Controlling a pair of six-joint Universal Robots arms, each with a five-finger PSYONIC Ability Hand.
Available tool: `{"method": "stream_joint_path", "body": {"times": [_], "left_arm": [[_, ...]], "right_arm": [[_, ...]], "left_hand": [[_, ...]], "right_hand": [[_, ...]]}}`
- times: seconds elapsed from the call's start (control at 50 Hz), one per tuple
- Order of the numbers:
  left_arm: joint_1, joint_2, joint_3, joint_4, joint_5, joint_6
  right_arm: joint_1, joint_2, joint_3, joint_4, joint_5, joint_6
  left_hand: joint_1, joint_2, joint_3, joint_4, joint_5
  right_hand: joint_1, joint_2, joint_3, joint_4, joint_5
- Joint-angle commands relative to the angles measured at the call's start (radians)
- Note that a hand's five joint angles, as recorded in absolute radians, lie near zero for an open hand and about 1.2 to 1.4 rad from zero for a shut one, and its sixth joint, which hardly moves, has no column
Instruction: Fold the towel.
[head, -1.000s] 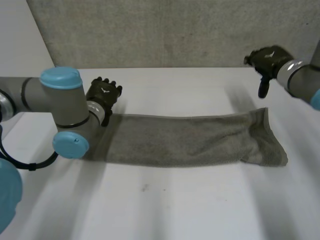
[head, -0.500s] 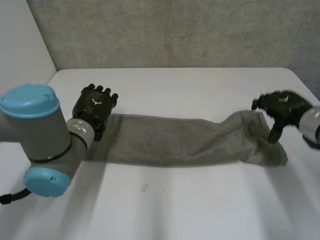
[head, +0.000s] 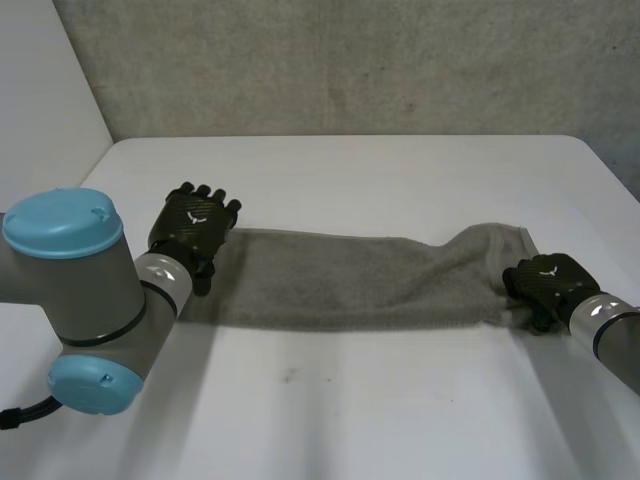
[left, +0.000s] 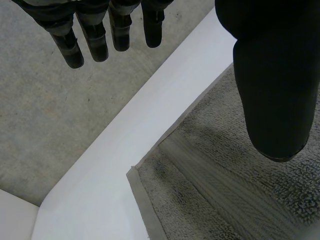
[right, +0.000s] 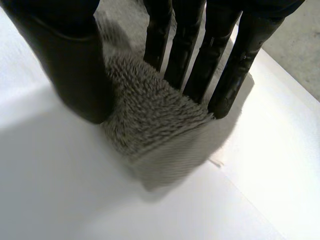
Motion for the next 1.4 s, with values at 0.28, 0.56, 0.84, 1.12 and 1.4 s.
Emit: {"method": "stream_joint_path", "body": {"times": [0.28, 0.56, 0.84, 1.12, 1.4], "left_arm": [[0.0, 0.003, -0.004, 0.0, 0.0, 0.0], [0.008, 0.025, -0.009, 0.0, -0.002, -0.008], [0.025, 0.078, -0.007, 0.0, -0.002, -0.091], [-0.009, 0.083, -0.011, 0.0, -0.002, -0.092], [-0.175, 0.046, 0.075, 0.074, -0.012, -0.098]], "right_arm": [[-0.17, -0.045, -0.035, -0.034, 0.063, -0.179], [-0.004, -0.086, -0.283, 0.026, 0.194, -0.314], [0.719, 0.116, -0.506, 0.029, 0.254, -0.239], [0.851, 0.129, -0.397, 0.031, 0.257, -0.248], [0.535, -0.145, -0.09, -0.008, 0.166, -0.006]], "left_hand": [[0.004, 0.009, 0.007, 0.009, -0.027], [0.004, 0.009, 0.007, 0.009, -0.027], [0.004, 0.009, 0.007, 0.009, -0.027], [0.004, 0.009, 0.007, 0.009, -0.027], [0.004, 0.009, 0.007, 0.009, -0.027]], "right_hand": [[0.477, 0.482, 0.484, 0.486, 0.483], [0.477, 0.482, 0.484, 0.486, 0.483], [0.477, 0.482, 0.484, 0.486, 0.483], [-0.593, -0.588, -0.586, -0.584, -0.587], [-0.744, -0.74, -0.738, -0.736, -0.739]]}}
